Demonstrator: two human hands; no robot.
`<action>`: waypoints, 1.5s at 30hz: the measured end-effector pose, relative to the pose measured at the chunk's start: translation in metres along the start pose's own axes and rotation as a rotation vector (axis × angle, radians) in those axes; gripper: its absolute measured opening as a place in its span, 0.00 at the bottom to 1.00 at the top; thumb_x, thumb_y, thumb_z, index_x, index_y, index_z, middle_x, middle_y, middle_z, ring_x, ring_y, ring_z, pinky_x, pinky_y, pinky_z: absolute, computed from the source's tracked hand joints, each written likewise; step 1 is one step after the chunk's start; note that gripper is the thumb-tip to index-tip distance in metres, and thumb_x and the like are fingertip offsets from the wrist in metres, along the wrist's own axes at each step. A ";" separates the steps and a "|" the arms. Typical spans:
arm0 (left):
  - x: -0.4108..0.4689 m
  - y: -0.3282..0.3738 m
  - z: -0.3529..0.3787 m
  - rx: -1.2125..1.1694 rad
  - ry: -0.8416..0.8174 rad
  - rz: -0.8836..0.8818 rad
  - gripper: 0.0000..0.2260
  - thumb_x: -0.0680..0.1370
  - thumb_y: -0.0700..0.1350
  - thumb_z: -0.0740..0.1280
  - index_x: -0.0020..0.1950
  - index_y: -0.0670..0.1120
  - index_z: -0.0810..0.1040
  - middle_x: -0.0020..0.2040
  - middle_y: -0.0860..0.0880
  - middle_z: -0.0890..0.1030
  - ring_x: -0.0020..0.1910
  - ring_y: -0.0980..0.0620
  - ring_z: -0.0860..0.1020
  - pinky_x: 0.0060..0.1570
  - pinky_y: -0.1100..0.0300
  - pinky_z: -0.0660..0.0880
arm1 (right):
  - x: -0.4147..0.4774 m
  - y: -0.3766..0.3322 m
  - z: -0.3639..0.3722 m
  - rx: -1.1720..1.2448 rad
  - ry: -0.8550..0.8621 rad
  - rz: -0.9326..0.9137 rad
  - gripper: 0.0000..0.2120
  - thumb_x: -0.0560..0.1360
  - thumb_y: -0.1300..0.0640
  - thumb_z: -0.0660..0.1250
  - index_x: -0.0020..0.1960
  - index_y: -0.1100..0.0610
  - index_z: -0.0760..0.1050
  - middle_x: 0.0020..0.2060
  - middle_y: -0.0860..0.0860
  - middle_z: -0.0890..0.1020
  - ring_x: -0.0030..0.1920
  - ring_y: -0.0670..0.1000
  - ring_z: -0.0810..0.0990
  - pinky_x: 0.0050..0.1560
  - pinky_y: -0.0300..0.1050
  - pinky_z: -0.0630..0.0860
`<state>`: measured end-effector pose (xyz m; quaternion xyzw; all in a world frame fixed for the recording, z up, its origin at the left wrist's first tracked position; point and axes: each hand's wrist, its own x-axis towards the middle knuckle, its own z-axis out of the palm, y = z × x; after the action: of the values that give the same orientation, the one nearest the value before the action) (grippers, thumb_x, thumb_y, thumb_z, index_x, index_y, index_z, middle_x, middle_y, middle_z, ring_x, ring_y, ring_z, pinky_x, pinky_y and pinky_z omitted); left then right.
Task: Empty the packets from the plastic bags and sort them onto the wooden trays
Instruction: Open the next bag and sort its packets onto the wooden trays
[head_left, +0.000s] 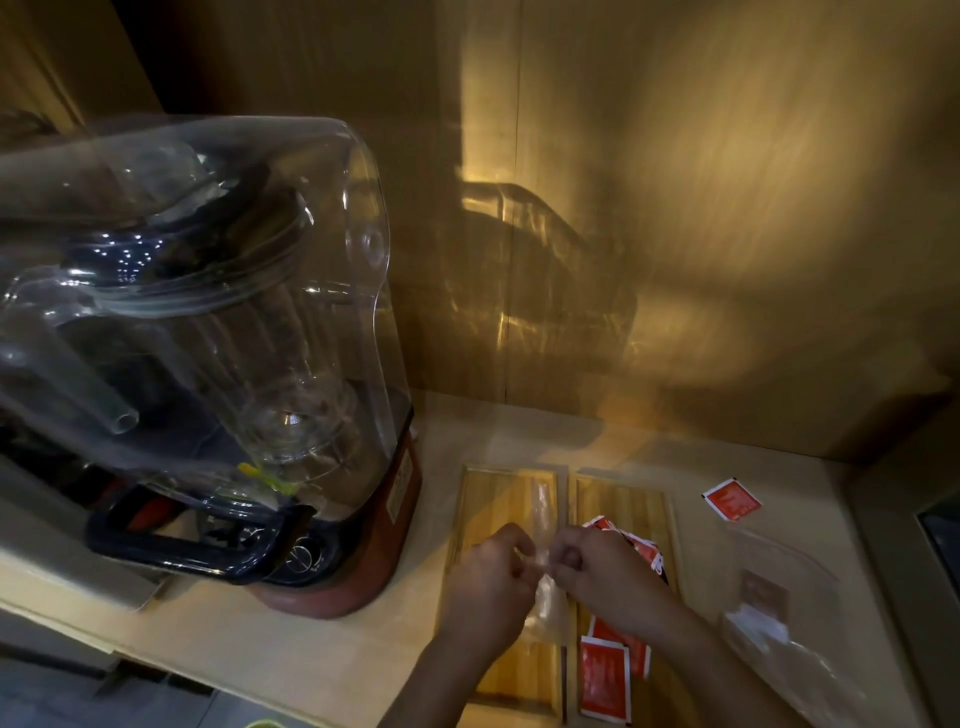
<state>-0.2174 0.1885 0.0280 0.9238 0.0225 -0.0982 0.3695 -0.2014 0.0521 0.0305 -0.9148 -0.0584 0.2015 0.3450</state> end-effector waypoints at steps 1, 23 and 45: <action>0.000 0.000 -0.001 0.015 0.018 0.001 0.05 0.75 0.46 0.65 0.49 0.49 0.77 0.44 0.48 0.84 0.44 0.50 0.80 0.37 0.60 0.69 | 0.000 0.001 0.000 0.015 -0.006 -0.016 0.09 0.74 0.55 0.64 0.37 0.44 0.71 0.35 0.45 0.78 0.40 0.45 0.78 0.41 0.42 0.74; 0.004 0.004 -0.004 0.117 0.030 0.024 0.11 0.76 0.39 0.61 0.55 0.52 0.73 0.53 0.52 0.83 0.51 0.53 0.81 0.41 0.60 0.74 | 0.003 0.006 -0.003 -0.113 0.116 -0.081 0.02 0.74 0.55 0.63 0.47 0.49 0.71 0.39 0.42 0.70 0.45 0.48 0.75 0.46 0.46 0.73; -0.004 0.013 -0.026 0.135 0.285 -0.056 0.14 0.77 0.58 0.59 0.59 0.53 0.69 0.52 0.50 0.81 0.49 0.47 0.81 0.44 0.55 0.77 | -0.003 0.001 -0.016 -0.097 0.388 0.153 0.18 0.74 0.51 0.62 0.27 0.52 0.66 0.25 0.47 0.72 0.34 0.52 0.76 0.34 0.44 0.66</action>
<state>-0.2160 0.1972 0.0556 0.9502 0.0937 0.0221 0.2965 -0.1978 0.0405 0.0420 -0.9538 0.0689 0.0443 0.2890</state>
